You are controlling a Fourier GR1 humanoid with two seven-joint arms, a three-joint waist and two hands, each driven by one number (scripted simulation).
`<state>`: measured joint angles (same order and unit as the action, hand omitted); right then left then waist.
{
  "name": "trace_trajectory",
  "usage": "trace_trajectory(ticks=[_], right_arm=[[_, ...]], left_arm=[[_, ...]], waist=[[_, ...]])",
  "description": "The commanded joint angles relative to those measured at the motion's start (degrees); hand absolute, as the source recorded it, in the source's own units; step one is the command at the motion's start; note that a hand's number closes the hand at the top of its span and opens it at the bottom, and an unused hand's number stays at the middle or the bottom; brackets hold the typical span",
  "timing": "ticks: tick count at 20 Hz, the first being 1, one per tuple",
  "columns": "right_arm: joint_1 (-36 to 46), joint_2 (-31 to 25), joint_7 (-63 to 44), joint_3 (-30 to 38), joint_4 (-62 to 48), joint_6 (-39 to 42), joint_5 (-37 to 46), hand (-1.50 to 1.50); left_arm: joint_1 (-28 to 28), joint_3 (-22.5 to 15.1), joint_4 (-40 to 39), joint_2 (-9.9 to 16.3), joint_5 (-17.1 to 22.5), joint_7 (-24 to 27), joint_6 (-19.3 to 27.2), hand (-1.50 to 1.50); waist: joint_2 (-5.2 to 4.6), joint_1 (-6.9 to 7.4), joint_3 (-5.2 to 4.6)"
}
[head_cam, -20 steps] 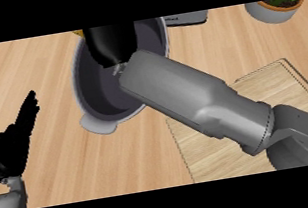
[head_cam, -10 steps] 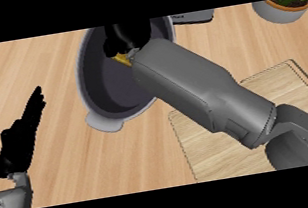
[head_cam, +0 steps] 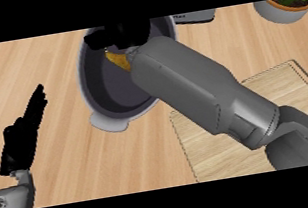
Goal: Pick the pear from the tray and place it in the pot
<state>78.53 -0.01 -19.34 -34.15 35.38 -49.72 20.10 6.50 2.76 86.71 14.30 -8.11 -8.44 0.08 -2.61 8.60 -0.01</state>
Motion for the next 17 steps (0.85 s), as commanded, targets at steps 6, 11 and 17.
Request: trace_trajectory(ticks=[6, 11, 17], right_arm=[[-5.8, 0.0, 15.3, 5.7, 7.9, -2.4, -16.7, -1.5], [-7.5, 0.0, 22.4, 5.4, 9.0, 2.9, -25.8, -1.5], [-20.4, 0.0, 34.4, 6.7, 14.7, 4.9, -28.2, -1.5]], left_arm=[[-2.4, 2.5, -0.6, 1.3, 1.1, 1.5, -0.5, 0.0], [-2.0, 2.3, -4.4, -0.6, -0.2, 3.6, 1.5, 0.0], [-7.3, 4.3, 2.5, 0.4, 0.8, 0.3, 1.1, 0.0]], waist=[[0.81, -1.83, 0.0], [1.23, -4.1, -0.06], [2.48, -7.53, 0.04]])
